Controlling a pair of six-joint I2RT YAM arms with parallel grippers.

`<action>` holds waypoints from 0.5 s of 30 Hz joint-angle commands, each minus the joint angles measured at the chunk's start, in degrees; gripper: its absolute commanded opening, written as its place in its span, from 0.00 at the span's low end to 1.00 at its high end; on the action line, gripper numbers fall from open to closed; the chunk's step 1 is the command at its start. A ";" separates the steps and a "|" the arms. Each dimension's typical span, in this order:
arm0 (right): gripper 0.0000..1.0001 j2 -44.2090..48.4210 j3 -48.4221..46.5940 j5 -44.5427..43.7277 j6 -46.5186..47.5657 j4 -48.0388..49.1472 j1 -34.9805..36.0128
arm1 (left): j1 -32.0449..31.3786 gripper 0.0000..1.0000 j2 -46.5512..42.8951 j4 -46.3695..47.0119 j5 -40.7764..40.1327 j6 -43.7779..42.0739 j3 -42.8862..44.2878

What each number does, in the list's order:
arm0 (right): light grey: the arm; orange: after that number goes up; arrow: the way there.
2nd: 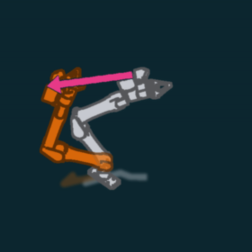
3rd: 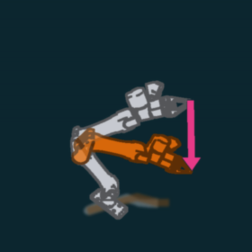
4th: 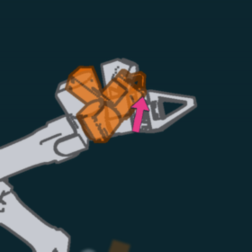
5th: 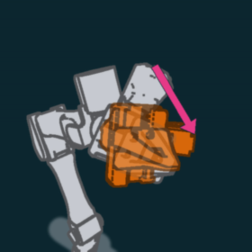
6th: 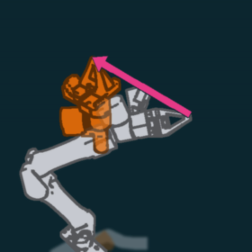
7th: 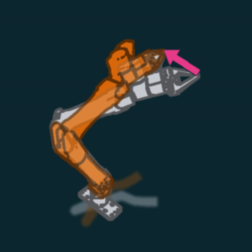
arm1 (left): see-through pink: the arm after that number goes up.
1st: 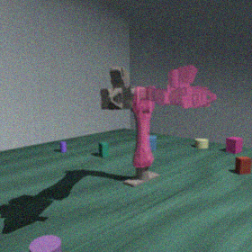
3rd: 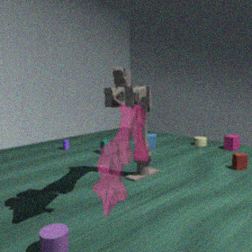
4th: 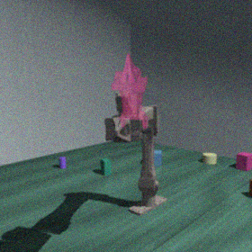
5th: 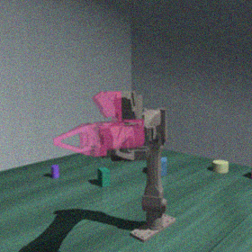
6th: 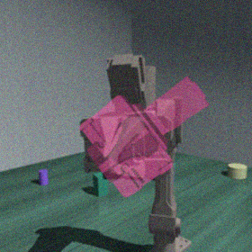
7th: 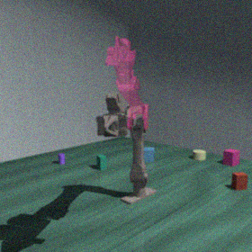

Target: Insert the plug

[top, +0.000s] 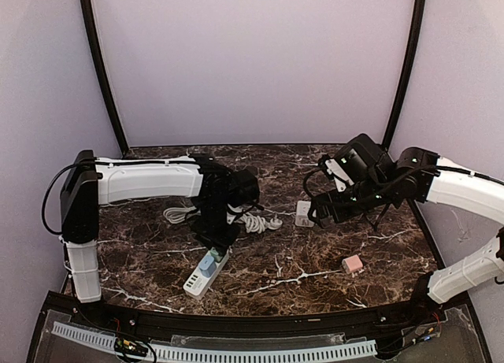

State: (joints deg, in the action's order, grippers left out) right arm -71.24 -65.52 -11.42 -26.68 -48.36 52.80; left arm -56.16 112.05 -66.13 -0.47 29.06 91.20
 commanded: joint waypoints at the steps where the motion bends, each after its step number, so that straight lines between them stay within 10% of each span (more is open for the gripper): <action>1: 0.99 0.63 -0.38 -0.62 0.71 -0.60 -0.50 | -0.16 0.42 2.22 -1.22 -0.75 -0.28 1.92; 15: 0.98 -1.56 -1.84 -0.11 3.19 0.61 -0.55 | -0.04 0.74 1.34 -10.95 -1.56 -1.51 15.00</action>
State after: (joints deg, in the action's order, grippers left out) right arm -71.53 -65.76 -11.42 -25.17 -48.45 52.80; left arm -56.14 115.37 -71.64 -1.37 28.05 102.35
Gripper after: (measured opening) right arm 0.986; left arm 0.726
